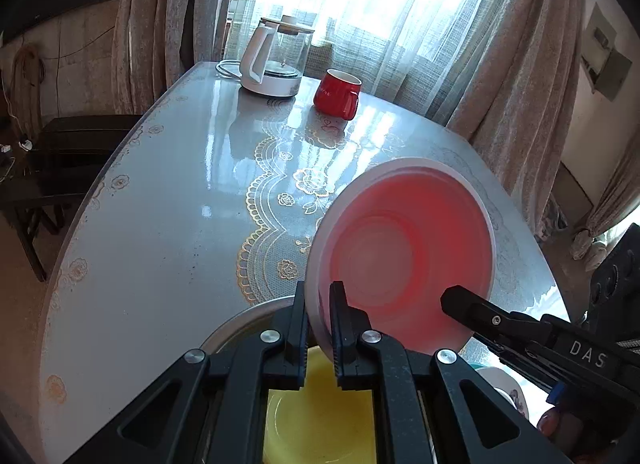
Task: Organize plates and bowls
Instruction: 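Carry the red-and-white bowl with both grippers and lower it into the yellow bowl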
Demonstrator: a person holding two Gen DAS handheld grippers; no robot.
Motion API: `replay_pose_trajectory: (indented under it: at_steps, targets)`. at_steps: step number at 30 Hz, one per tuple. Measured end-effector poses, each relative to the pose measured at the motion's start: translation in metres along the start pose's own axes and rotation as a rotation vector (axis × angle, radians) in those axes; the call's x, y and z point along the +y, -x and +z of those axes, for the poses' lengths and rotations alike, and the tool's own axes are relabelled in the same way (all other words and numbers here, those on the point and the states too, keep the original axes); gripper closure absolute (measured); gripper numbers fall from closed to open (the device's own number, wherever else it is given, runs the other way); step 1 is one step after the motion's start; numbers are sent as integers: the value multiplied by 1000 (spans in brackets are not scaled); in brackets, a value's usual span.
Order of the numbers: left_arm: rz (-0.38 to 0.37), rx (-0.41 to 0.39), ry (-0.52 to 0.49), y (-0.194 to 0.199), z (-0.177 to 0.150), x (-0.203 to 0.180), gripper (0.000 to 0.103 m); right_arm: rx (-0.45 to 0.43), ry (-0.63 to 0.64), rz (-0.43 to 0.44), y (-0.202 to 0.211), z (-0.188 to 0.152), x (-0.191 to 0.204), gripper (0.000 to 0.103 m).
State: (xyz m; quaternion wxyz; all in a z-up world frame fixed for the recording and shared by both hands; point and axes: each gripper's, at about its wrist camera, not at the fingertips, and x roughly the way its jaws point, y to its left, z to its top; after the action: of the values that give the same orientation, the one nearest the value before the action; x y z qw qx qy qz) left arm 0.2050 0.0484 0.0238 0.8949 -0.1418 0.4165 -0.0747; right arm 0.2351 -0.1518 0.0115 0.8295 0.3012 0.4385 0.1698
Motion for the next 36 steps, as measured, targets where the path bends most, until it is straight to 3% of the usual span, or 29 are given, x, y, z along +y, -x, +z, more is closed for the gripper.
replay_pose_trajectory:
  at_steps: [15,36]
  targets:
    - [-13,-7,-47,33,-39,-2,93,-19,-30,41,22,-41,-4,91]
    - [36,39,-73,34,-67,14,93,76,-25,14,10,-69,-5,88]
